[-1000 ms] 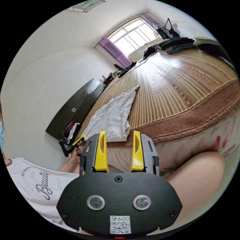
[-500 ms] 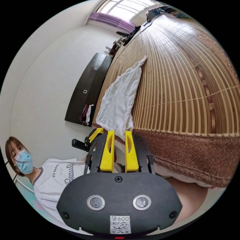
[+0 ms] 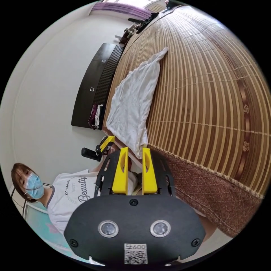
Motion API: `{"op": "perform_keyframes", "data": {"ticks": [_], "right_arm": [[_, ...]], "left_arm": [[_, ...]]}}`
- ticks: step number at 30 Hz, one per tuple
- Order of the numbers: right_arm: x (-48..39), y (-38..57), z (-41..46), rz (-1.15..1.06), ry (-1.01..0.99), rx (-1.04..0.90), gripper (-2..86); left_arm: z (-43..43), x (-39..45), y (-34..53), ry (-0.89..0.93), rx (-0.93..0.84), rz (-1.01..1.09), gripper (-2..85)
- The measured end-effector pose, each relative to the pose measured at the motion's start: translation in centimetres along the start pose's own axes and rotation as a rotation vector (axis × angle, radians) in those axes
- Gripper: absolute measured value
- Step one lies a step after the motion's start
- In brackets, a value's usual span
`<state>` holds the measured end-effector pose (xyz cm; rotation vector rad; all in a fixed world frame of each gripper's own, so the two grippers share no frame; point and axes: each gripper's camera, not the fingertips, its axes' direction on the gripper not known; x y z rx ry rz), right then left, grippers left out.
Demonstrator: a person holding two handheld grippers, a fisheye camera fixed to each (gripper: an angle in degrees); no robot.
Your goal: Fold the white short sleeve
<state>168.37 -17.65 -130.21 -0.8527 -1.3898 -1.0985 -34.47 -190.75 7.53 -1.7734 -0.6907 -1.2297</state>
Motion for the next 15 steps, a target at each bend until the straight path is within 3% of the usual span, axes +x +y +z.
{"op": "perform_keyframes", "data": {"ticks": [7,15], "right_arm": [[-3.7,-3.3,1.0,-0.043,0.047,-0.172,3.5],[-5.5,-6.3,4.4,-0.053,0.055,-0.403,2.1]], "left_arm": [[1.9,-4.0,-4.6,0.050,0.002,0.078,0.6],[6.0,-6.5,-12.4,0.290,-0.056,0.143,1.8]]}}
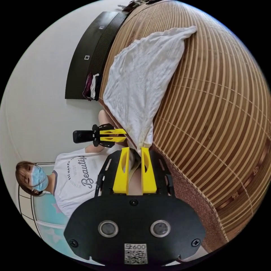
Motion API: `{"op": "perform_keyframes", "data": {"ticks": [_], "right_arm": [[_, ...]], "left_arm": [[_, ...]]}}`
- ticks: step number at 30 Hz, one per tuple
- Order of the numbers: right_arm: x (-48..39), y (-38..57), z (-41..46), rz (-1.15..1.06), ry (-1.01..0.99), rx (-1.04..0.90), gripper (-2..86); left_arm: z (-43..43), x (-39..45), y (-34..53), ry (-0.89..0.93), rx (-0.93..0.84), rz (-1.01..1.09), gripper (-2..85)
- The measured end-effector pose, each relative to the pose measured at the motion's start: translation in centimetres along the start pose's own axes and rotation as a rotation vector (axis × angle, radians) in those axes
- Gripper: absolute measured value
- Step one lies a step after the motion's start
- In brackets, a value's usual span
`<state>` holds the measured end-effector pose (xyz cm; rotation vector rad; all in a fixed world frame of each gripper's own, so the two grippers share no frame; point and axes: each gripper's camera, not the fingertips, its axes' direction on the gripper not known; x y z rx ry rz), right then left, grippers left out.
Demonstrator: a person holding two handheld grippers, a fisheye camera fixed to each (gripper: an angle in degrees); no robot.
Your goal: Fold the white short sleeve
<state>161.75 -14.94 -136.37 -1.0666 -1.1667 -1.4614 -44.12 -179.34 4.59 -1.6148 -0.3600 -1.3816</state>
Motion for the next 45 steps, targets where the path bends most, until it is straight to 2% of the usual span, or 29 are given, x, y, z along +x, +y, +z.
{"op": "perform_keyframes", "data": {"ticks": [3,5,10,16,27,32,45], "right_arm": [[-1.0,-0.9,0.6,-0.006,0.093,-0.078,0.1],[-1.9,-1.3,1.2,-0.030,0.156,-0.118,-0.6],[-2.6,-1.2,2.0,-0.075,0.156,-0.133,-0.8],[-1.8,0.9,0.5,-0.111,0.098,-0.037,-0.8],[1.4,5.5,2.7,-0.173,-0.055,0.117,0.4],[2.2,7.4,3.6,-0.226,-0.018,0.243,0.8],[5.7,8.9,9.7,-0.258,0.016,0.264,0.8]], "left_arm": [[1.6,-1.9,-1.8,0.033,-0.072,-0.017,1.8],[1.2,-3.9,-2.1,0.048,-0.052,-0.062,1.9],[-0.1,-7.4,-2.4,0.109,-0.028,-0.110,1.6],[-1.5,-9.6,-3.8,0.100,-0.031,-0.124,1.0],[-3.3,-11.7,-4.9,0.104,-0.015,-0.144,0.8],[-3.9,-11.6,-5.1,0.092,-0.006,-0.140,0.8],[-4.1,-9.5,-4.2,0.074,0.005,-0.125,0.7]]}}
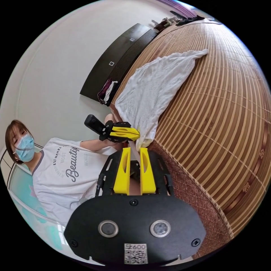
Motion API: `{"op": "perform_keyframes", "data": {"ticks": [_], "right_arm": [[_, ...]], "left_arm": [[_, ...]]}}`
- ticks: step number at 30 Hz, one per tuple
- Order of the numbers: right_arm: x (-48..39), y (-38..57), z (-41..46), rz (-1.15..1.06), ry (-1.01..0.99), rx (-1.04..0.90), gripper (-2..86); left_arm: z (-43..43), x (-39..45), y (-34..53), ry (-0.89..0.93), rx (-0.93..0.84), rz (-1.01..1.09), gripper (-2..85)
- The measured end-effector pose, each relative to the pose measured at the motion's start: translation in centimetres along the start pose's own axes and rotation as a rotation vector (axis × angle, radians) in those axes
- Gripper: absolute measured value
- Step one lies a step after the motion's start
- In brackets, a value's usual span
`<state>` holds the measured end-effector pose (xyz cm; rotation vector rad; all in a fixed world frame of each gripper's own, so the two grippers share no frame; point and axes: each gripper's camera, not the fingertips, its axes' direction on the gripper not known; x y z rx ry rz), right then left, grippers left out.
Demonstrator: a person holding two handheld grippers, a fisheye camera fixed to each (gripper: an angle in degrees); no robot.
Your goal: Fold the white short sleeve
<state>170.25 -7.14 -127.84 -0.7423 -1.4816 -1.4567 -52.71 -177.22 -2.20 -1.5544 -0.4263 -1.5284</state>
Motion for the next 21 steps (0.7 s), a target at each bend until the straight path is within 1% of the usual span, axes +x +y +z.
{"op": "perform_keyframes", "data": {"ticks": [4,8,16,18,19,21], "right_arm": [[0.6,1.1,2.3,-0.021,0.057,-0.018,-0.2],[0.8,2.0,4.7,-0.039,0.191,-0.076,-0.8],[3.3,3.7,8.8,-0.029,0.264,-0.144,-0.9],[3.9,4.5,9.7,-0.017,0.270,-0.126,-0.9],[4.1,5.4,10.1,-0.011,0.282,-0.100,-0.9],[4.5,7.3,10.5,0.022,0.301,-0.029,-0.9]], "left_arm": [[0.4,1.2,0.8,-0.007,0.006,0.003,0.7],[1.0,2.7,1.6,-0.008,-0.002,0.005,0.8],[2.6,6.9,3.7,-0.048,0.013,0.032,0.8],[2.8,8.2,4.5,-0.067,0.034,0.043,0.8],[2.8,9.5,5.1,-0.096,0.053,0.065,0.8],[2.2,12.1,5.8,-0.178,0.031,0.114,0.6]]}}
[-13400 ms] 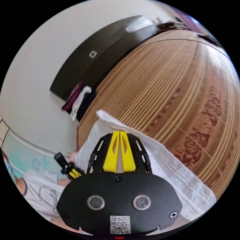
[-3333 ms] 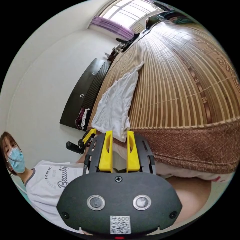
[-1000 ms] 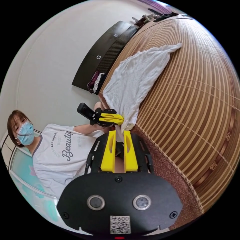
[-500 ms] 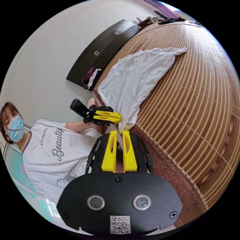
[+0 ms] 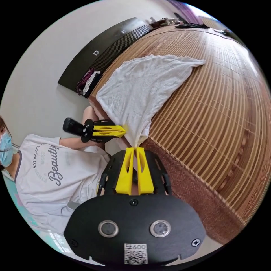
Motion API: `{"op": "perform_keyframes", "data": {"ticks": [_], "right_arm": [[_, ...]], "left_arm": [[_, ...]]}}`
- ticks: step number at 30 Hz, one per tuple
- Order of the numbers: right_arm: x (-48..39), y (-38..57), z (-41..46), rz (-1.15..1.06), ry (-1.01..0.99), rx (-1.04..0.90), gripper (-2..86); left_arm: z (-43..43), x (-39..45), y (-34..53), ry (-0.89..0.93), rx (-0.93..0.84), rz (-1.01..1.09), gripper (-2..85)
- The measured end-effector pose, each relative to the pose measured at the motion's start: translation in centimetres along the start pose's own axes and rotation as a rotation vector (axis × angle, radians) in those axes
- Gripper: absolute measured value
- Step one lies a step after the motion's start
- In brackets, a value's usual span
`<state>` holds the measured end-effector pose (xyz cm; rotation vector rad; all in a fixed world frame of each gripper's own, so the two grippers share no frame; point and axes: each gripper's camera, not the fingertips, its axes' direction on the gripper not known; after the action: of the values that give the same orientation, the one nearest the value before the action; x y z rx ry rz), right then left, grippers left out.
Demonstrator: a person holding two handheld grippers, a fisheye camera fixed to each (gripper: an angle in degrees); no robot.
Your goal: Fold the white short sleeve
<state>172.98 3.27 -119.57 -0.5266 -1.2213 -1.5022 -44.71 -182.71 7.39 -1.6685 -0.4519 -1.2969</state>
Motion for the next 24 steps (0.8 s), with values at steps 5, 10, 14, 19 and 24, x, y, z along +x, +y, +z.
{"op": "perform_keyframes", "data": {"ticks": [5,10,14,19,24], "right_arm": [[-2.3,9.1,1.6,0.075,0.247,0.352,-0.9],[-11.4,13.9,8.5,-0.205,0.543,0.809,-0.8],[-13.2,12.1,17.6,-0.192,0.442,1.001,-0.8],[-14.1,8.4,27.1,-0.201,0.572,1.027,-0.8],[-11.4,7.7,34.0,-0.214,0.767,0.929,-0.8]], "left_arm": [[-8.3,8.1,6.0,-0.512,0.164,0.058,0.5],[-11.5,6.1,9.8,-0.518,0.139,-0.158,0.4],[-10.7,4.2,8.7,-0.479,0.149,-0.248,0.3],[-8.0,5.3,7.3,-0.525,0.157,-0.374,0.3],[-5.0,6.2,8.5,-0.512,0.089,-0.381,0.4]]}}
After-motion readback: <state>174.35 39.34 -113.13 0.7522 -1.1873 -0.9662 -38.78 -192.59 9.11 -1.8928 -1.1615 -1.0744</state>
